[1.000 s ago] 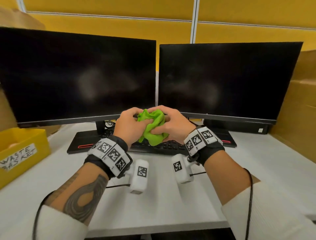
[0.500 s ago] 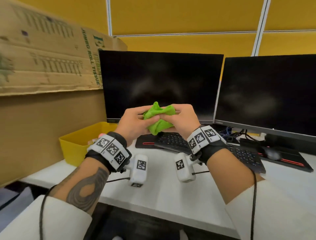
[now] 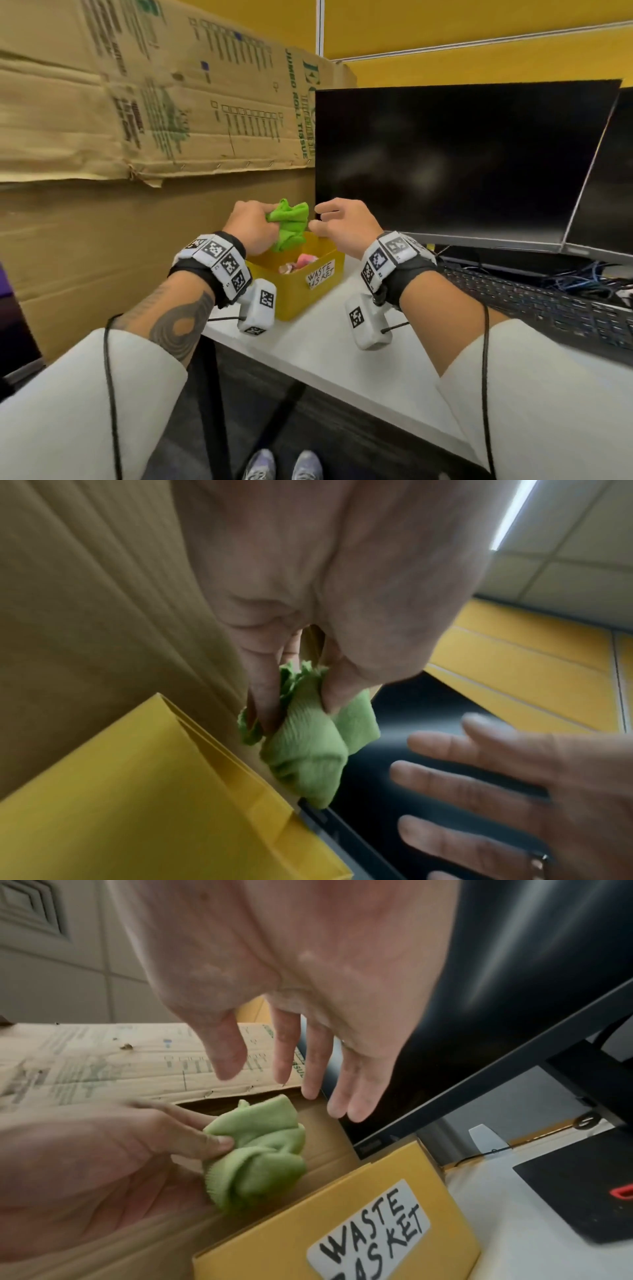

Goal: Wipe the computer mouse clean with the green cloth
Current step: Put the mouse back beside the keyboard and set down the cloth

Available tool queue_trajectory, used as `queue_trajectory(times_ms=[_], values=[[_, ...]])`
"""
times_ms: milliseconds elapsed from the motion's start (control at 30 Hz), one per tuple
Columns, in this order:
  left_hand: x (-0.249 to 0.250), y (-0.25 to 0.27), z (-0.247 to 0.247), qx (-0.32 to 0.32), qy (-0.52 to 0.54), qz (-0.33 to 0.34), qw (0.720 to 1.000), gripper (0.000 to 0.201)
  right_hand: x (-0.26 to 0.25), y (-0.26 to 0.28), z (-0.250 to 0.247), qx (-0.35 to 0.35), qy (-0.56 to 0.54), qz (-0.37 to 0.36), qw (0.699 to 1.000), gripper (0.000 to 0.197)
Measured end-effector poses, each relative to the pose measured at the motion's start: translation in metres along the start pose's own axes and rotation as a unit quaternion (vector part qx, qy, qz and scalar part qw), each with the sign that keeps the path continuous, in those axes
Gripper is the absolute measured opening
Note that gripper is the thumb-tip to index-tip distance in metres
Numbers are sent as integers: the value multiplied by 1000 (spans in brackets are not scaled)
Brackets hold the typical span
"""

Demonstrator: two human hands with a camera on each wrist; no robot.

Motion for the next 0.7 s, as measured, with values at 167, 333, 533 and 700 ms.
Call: queue_trajectory(times_ms=[167, 333, 533, 700], values=[[14, 7, 25, -212, -193, 2, 958, 73, 16, -7, 8, 20, 27, 12, 999, 37], [23, 6, 50, -389, -189, 1, 902, 86, 36, -12, -3, 28, 42, 28, 998, 47], [13, -2, 64, -425, -153, -44, 891, 126, 48, -8, -15, 18, 38, 61, 997, 37], [30, 1, 53, -305, -198, -7, 932, 99, 44, -4, -30, 19, 61, 30, 997, 40]])
Point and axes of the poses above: each hand's wrist, its own y-axis away from the middle knuckle, its own z-axis out of the palm, x = y × z, the point moved 2 cm from there along -y, towards the middle knuckle, and after that the axes turned 12 degrees about x, right-handed, at the moved point
